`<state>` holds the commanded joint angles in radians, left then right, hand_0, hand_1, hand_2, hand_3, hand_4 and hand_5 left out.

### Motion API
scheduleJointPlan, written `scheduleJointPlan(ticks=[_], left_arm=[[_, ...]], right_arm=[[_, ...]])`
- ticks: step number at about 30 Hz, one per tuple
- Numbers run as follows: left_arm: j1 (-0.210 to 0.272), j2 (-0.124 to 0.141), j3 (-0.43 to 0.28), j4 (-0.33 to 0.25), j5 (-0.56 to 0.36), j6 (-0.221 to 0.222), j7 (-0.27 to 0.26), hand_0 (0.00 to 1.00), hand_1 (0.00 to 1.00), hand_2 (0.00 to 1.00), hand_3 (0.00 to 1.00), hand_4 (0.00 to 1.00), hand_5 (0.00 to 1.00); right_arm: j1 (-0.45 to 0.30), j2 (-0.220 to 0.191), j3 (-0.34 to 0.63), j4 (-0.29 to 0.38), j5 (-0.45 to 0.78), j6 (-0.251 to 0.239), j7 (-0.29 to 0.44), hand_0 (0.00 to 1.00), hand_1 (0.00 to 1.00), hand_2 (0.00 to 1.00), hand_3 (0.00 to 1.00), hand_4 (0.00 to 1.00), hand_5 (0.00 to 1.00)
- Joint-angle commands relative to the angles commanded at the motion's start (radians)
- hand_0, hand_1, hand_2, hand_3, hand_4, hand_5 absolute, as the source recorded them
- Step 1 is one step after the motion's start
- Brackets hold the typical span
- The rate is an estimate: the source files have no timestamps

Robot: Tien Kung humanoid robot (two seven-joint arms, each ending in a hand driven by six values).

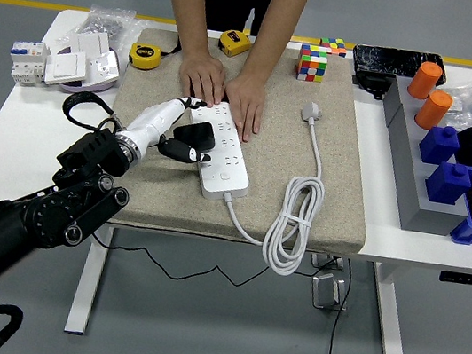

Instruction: Pick up the plug,place it near the board,insert it into the board,press the button

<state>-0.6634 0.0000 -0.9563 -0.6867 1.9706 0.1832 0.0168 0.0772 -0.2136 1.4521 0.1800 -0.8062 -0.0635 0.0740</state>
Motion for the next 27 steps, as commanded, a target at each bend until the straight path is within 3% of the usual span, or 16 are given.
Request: scheduleJointPlan(ticks=[6,7,12,13,17,18,24,25,27], left_arm=[[-0.004,0.000,0.004,0.026,0.246,0.027,-0.005,0.848,0.824,0.788,0.813,0.998,0.258],[-0.005,0.000,0.003,0.030,0.284,0.035,-0.006,0.741,0.718,0.689,0.701,0.998,0.286],[-0.011,0.000,0.004,0.044,0.291,0.054,-0.011,0.741,0.718,0.689,0.701,0.998,0.286],[-0.011,0.000,0.003,0.047,0.289,0.059,-0.013,0.561,0.629,0.582,0.559,0.973,0.336],[-0.013,0.000,0.003,0.057,0.277,0.066,-0.015,0.561,0.629,0.582,0.559,0.973,0.336],[-0.013,0.000,0.002,0.059,0.274,0.067,-0.016,0.471,0.577,0.552,0.533,0.805,0.343],[-0.017,0.000,0.000,0.065,0.254,0.075,-0.021,0.471,0.577,0.552,0.533,0.805,0.343],[-0.018,0.000,0.000,0.065,0.253,0.075,-0.021,0.439,0.557,0.533,0.512,0.728,0.372],[-0.020,0.000,-0.002,0.067,0.250,0.075,-0.019,0.439,0.557,0.533,0.512,0.728,0.372]], right_arm=[[-0.001,0.001,0.003,0.000,-0.004,-0.001,-0.002,0.970,0.914,0.860,0.857,0.998,0.916],[-0.001,0.001,0.003,0.000,-0.004,-0.001,-0.002,0.970,0.914,0.860,0.857,0.998,0.917],[0.000,0.001,0.001,0.000,-0.003,0.000,0.000,0.970,0.914,0.860,0.857,0.998,0.917],[0.000,0.001,0.001,0.000,-0.004,0.000,-0.001,0.970,0.913,0.860,0.857,0.998,0.916],[0.000,0.000,0.001,0.000,-0.006,0.000,-0.002,0.970,0.913,0.860,0.857,0.998,0.916],[0.000,0.000,0.001,0.000,-0.007,-0.001,-0.002,0.970,0.913,0.860,0.858,0.998,0.915],[0.001,-0.002,-0.001,0.000,-0.008,-0.001,-0.003,0.970,0.913,0.860,0.858,0.998,0.915],[0.001,-0.002,-0.001,0.000,-0.008,-0.001,-0.003,0.970,0.912,0.859,0.858,0.998,0.916],[0.000,-0.002,-0.004,0.000,-0.008,0.000,-0.003,0.970,0.912,0.859,0.858,0.998,0.916]])
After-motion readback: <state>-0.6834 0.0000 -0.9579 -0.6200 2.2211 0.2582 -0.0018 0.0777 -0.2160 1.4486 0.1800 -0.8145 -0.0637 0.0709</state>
